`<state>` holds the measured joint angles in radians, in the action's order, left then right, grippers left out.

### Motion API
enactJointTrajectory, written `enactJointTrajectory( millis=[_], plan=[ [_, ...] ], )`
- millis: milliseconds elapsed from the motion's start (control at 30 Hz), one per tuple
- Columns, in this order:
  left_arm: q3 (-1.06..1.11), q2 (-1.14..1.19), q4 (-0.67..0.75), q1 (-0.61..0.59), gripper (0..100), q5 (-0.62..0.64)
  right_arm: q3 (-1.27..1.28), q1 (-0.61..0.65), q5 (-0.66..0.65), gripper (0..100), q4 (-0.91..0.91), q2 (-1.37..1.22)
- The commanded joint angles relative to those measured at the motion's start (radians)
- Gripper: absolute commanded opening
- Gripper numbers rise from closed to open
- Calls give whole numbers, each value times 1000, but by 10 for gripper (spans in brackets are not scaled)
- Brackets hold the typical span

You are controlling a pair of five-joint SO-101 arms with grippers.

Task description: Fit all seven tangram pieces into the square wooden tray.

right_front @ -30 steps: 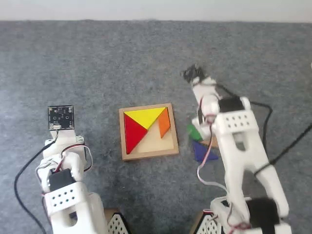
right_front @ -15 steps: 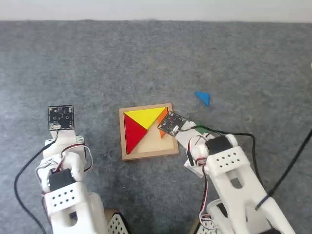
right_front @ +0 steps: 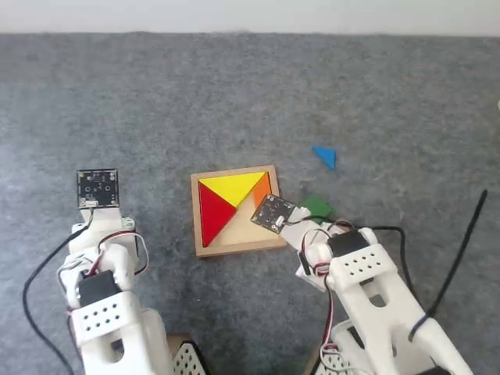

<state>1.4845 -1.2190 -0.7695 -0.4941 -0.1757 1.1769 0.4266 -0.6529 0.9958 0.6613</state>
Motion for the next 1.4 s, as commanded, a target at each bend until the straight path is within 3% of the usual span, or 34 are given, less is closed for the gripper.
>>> enactJointTrajectory(
  millis=[0,267,467,600,933,1067,1233,1367],
  plan=[
    [-48,3,-3,2,12,-11,-18,-27,-21,248,-59,-68],
    [-48,3,-3,2,12,-11,-172,-67,-14,245,-62,-323],
    [-48,3,-3,2,12,-11,-181,-65,-12,235,-74,-318],
    [-48,3,-3,2,12,-11,-184,-65,32,139,-99,-317],
    [-48,3,-3,-2,12,-11,-315,-71,69,105,54,-317],
    [-48,3,-3,-2,12,-11,-347,-61,86,131,122,-317],
    [-48,3,-3,0,12,-11,-419,-42,167,288,205,-317],
    [-48,3,-3,0,12,-11,-436,35,284,266,179,-329]
  ],
)
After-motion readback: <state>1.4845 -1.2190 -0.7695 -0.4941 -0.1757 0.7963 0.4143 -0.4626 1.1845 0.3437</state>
